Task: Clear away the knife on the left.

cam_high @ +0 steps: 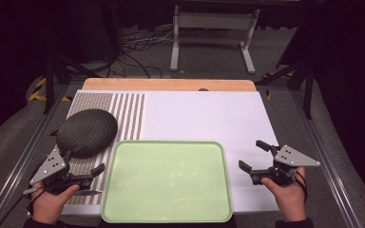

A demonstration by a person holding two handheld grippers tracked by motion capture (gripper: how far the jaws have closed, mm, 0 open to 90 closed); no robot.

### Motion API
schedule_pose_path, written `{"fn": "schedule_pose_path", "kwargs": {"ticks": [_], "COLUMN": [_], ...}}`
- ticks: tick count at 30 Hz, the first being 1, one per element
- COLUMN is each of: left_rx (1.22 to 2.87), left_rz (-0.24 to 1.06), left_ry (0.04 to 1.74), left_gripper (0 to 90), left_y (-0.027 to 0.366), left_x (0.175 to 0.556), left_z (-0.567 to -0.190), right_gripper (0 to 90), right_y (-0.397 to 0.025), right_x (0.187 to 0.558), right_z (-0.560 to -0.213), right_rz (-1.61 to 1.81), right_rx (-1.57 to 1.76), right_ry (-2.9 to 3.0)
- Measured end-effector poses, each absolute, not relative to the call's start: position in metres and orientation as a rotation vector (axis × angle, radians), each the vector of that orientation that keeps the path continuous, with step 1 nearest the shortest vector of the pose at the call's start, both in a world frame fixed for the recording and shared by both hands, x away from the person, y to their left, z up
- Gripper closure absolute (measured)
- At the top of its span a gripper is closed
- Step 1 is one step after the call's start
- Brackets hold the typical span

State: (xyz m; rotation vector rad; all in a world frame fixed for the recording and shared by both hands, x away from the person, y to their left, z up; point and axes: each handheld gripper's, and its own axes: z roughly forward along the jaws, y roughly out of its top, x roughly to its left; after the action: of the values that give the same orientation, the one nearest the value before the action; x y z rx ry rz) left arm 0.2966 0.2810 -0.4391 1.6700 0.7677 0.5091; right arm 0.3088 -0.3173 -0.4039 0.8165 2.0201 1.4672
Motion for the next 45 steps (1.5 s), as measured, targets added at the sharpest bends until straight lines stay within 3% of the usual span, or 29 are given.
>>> {"fn": "schedule_pose_path", "kwargs": {"ticks": [22, 42, 45], "left_rx": [1.738, 2.224, 2.239], "left_rz": [0.448, 0.423, 0.413], "left_ry": [0.774, 0.689, 0.687], "left_gripper": [10.4, 10.6, 10.6], "left_y": [0.286, 0.295, 0.296], "left_x": [0.297, 0.299, 0.299], "left_z": [-0.421, -0.398, -0.397], "right_gripper": [4.3, 3.2, 3.2], "right_y": [-0.32, -0.32, -0.32], "right_x": [0.307, 0.311, 0.311], "right_z": [-0.41, -0.414, -0.414], "right_rz": [1.491, 1.487, 1.487], "right_rx": [0.853, 0.863, 0.863], "right_ry": [2.014, 2.046, 2.048]}}
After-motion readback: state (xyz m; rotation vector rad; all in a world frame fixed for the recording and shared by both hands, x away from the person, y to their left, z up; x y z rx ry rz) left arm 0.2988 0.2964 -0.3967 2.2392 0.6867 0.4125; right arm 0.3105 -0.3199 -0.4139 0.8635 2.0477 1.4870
